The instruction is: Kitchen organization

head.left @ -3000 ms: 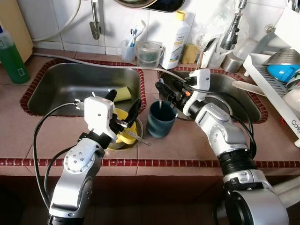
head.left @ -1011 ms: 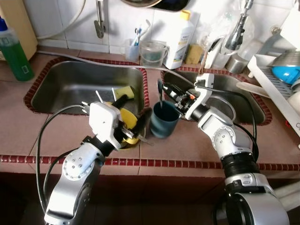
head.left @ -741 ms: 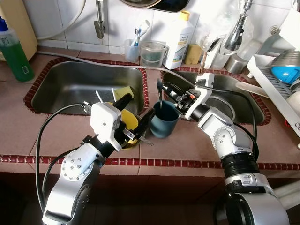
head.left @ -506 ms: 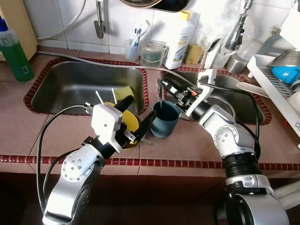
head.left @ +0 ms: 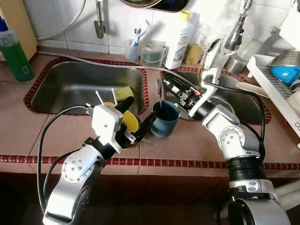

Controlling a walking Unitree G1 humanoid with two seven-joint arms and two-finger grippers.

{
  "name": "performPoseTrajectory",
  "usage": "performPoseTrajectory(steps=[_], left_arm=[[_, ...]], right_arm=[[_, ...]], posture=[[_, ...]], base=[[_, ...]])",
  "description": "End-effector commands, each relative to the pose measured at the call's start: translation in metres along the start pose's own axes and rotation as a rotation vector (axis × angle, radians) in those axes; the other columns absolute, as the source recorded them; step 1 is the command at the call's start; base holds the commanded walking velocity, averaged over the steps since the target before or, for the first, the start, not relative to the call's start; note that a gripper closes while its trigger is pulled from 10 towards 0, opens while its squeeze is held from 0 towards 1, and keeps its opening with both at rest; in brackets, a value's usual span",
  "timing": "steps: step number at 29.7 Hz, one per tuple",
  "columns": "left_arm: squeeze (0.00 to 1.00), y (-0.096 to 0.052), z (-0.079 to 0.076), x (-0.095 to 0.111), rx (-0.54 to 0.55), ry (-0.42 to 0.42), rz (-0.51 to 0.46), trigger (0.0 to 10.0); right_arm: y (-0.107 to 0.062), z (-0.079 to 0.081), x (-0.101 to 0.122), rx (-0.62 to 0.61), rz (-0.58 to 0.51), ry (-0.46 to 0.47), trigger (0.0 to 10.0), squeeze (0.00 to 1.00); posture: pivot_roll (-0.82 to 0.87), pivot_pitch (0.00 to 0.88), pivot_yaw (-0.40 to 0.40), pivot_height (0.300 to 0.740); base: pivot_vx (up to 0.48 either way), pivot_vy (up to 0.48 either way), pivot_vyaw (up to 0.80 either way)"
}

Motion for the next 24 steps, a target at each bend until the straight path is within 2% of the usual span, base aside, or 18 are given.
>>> performPoseTrajectory(steps=[1,6,14,24], left_arm=[[0.00,0.003,-0.004,0.004,-0.019,-0.002,-0.013,10.0],[0.00,0.005,-0.006,0.005,-0.025,-0.005,-0.018,10.0],[0.00,0.007,-0.006,0.006,-0.026,-0.003,-0.026,10.0],[0.00,0.008,-0.007,0.008,-0.025,-0.002,-0.035,10.0]], right_arm=[[0.002,-0.004,0.013,-0.046,0.000,-0.024,10.0,1.00],[0.005,-0.014,0.013,-0.102,0.037,-0.062,10.0,1.00],[0.010,-0.019,0.003,-0.113,0.104,-0.027,10.0,1.00],[0.017,-0.013,0.002,-0.009,0.114,-0.050,10.0,1.00]], posture=[[-0.15,0.070,-0.107,0.740],[-0.15,0.067,-0.108,0.740],[-0.14,0.057,-0.117,0.740],[-0.14,0.063,-0.121,0.740]], base=[[0.000,0.000,0.00],[0.000,0.000,0.00],[0.000,0.000,0.00],[0.000,0.000,0.00]])
Point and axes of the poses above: a point about 5 cm out from each wrist's last joint towards the gripper, its own y axis pointing out of the wrist towards the gripper, its own x axis along the axis of the wrist's last joint, z = x × y, the point moved 2 cm from there along y, pointing out of the wrist towards the gripper, and after that the axes turned 6 degrees about -y, right-handed, at the moved point
